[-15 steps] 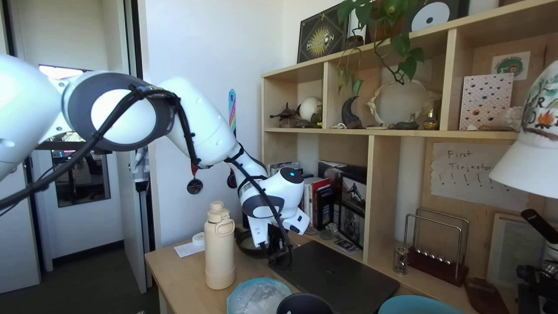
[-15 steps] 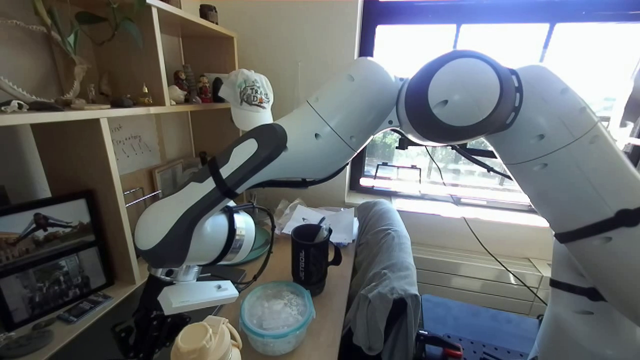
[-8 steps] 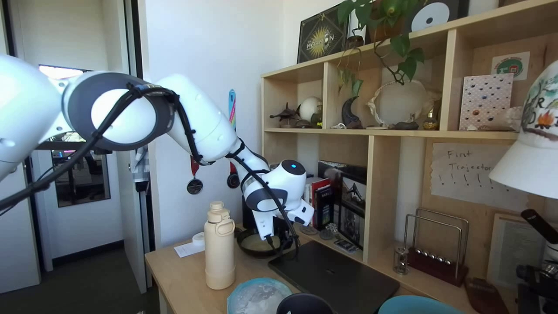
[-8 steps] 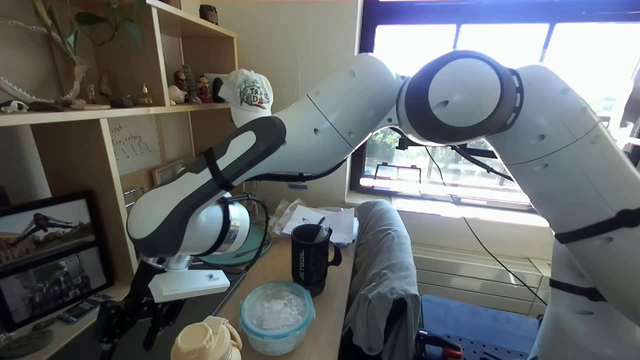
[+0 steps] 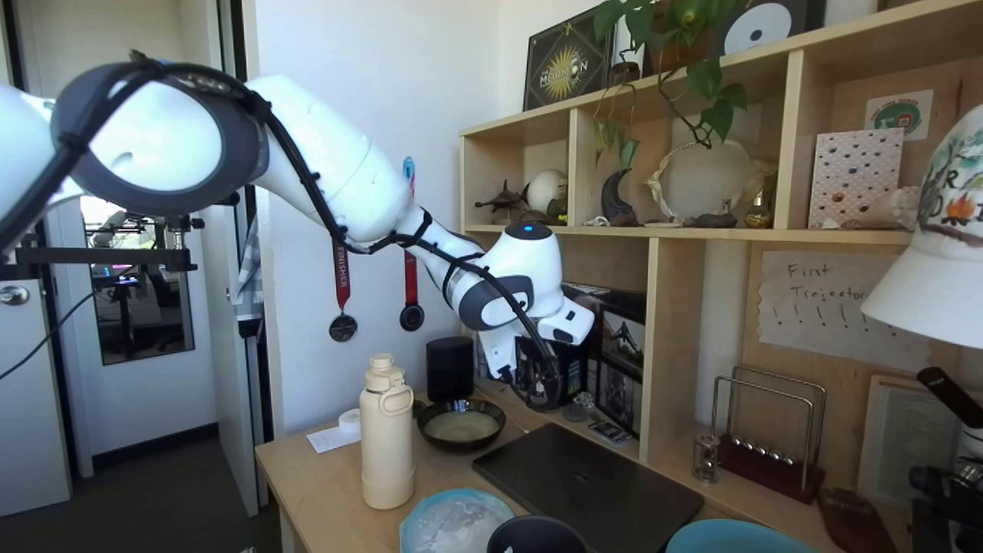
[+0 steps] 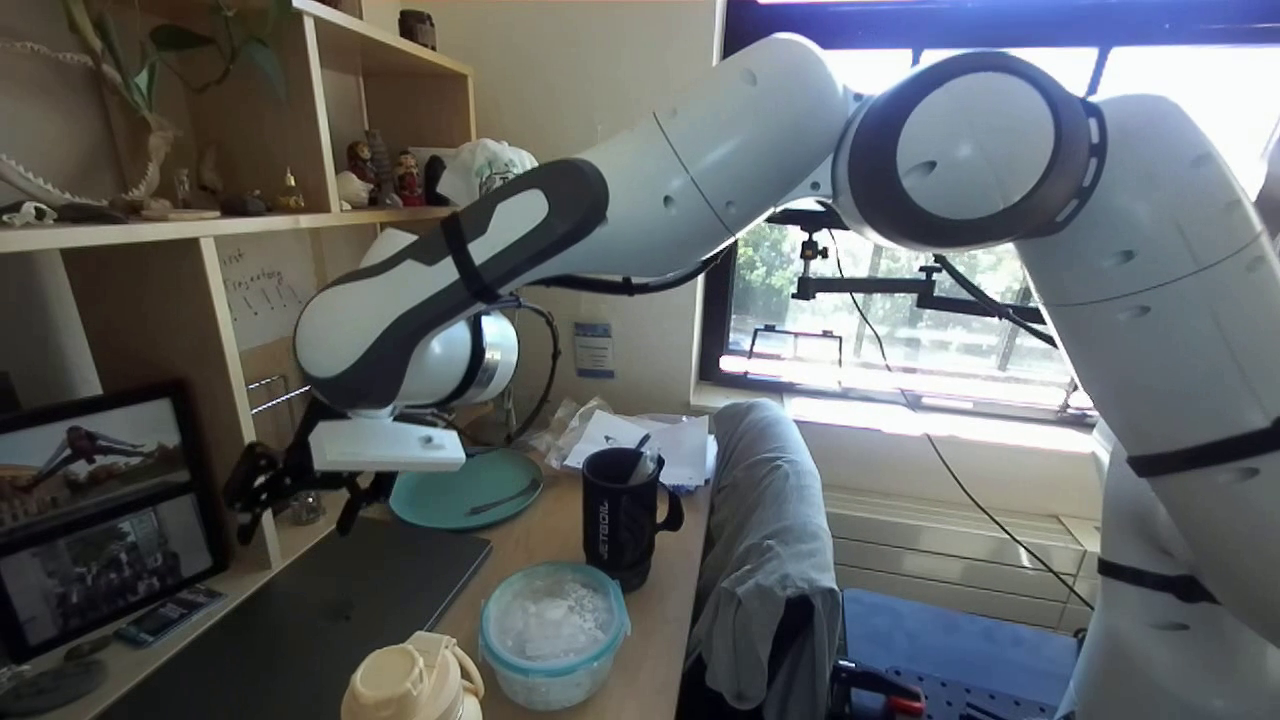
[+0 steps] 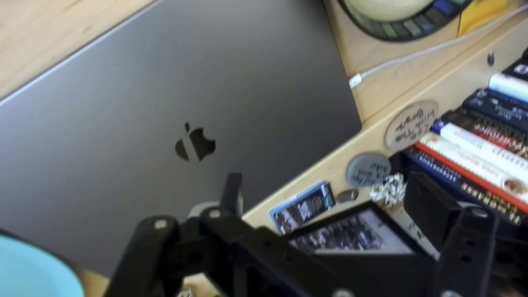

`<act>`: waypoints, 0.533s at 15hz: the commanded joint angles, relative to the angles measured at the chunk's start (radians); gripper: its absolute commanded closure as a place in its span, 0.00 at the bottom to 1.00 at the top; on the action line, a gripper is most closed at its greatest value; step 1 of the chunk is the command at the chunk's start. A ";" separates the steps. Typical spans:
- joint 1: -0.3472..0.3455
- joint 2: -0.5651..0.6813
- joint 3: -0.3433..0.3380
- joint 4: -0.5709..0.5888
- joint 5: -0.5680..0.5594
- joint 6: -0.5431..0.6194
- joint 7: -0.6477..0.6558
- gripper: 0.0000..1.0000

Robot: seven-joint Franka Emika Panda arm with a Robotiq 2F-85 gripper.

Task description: Pick up the black bowl from the light blue plate and move it to the left.

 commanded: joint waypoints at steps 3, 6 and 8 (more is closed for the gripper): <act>0.056 -0.158 -0.138 -0.122 -0.089 0.078 0.231 0.00; 0.113 -0.224 -0.235 -0.171 -0.216 0.027 0.395 0.00; 0.145 -0.263 -0.277 -0.206 -0.300 0.012 0.490 0.00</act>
